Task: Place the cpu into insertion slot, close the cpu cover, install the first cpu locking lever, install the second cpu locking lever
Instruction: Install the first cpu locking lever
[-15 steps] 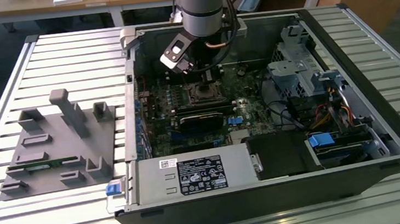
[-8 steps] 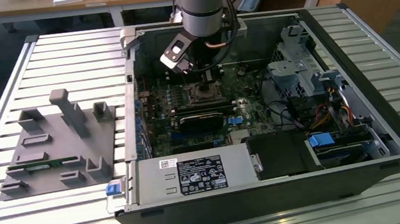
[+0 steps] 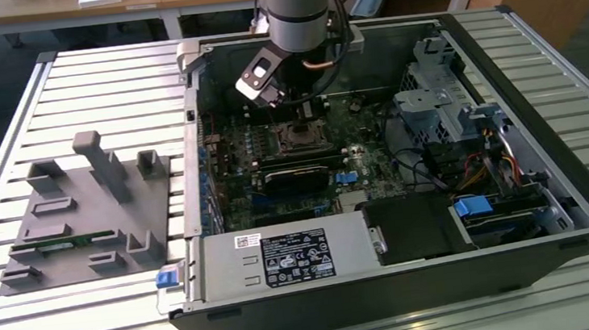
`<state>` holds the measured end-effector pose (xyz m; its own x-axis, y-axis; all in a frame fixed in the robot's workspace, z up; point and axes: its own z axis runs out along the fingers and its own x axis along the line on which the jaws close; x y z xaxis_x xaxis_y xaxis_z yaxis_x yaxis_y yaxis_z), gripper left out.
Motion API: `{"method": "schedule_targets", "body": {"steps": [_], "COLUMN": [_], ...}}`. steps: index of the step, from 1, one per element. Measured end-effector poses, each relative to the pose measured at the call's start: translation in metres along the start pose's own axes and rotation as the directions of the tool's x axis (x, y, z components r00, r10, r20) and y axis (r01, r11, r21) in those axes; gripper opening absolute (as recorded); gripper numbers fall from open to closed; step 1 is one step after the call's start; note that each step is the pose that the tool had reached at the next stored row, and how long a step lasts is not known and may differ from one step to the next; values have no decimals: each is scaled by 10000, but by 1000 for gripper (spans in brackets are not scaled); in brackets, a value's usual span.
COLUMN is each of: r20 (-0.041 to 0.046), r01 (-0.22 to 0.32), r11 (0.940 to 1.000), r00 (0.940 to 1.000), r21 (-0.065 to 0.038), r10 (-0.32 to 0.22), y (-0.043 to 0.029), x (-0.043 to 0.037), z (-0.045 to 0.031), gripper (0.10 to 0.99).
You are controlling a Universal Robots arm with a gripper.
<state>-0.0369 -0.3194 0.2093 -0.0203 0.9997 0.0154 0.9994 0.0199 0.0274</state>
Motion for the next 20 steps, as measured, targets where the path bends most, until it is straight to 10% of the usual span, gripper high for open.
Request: {"method": "schedule_targets", "body": {"steps": [20], "r20": [3], "r01": [0], "r11": [10000], "r00": [10000], "r21": [2], "r10": [0], "y": [1], "x": [0], "z": [-43], "gripper": [106]}}
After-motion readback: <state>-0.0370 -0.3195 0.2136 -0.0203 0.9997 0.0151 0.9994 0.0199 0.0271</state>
